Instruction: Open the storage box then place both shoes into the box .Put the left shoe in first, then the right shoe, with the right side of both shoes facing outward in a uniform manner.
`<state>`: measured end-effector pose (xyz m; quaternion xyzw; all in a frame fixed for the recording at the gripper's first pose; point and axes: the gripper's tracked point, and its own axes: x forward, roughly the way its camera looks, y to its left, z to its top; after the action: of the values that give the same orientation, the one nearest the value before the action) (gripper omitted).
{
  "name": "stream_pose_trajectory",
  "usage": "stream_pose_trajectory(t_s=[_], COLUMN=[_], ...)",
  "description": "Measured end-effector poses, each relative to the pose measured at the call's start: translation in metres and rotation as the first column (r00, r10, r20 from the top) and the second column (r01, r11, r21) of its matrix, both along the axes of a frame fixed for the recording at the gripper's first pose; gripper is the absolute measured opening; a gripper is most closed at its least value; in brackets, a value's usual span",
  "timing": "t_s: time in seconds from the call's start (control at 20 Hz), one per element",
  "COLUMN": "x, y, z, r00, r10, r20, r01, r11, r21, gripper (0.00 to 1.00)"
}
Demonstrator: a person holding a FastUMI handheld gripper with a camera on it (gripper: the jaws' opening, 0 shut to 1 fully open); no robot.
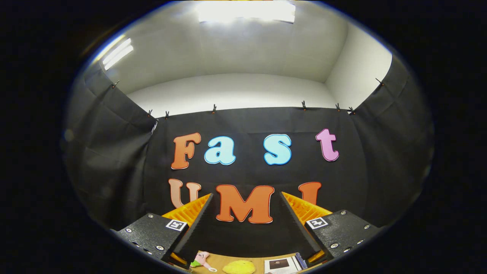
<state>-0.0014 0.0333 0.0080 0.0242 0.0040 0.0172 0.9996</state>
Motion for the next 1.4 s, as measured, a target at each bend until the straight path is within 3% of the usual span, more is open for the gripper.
stream_pose_trajectory(t_s=[0.55,0.75,0.9,1.1,1.4], x=[-0.003,-0.007,-0.020,-0.030,-0.083], y=[0.008,0.026,0.055,0.077,0.137], z=[-0.033,-0.069,-0.115,-0.165,-0.253], r00=[0.996,0.981,0.930,0.863,0.656], r10=[0.002,0.042,0.149,0.217,0.378], r20=[-0.092,-0.192,-0.335,-0.456,-0.653], r01=[-0.001,-0.029,-0.086,-0.093,-0.148], r11=[1.000,0.997,0.977,0.956,0.913], r21=[0.011,0.067,0.195,0.279,0.379], gripper=[0.98,0.98,0.98,0.98,0.98])
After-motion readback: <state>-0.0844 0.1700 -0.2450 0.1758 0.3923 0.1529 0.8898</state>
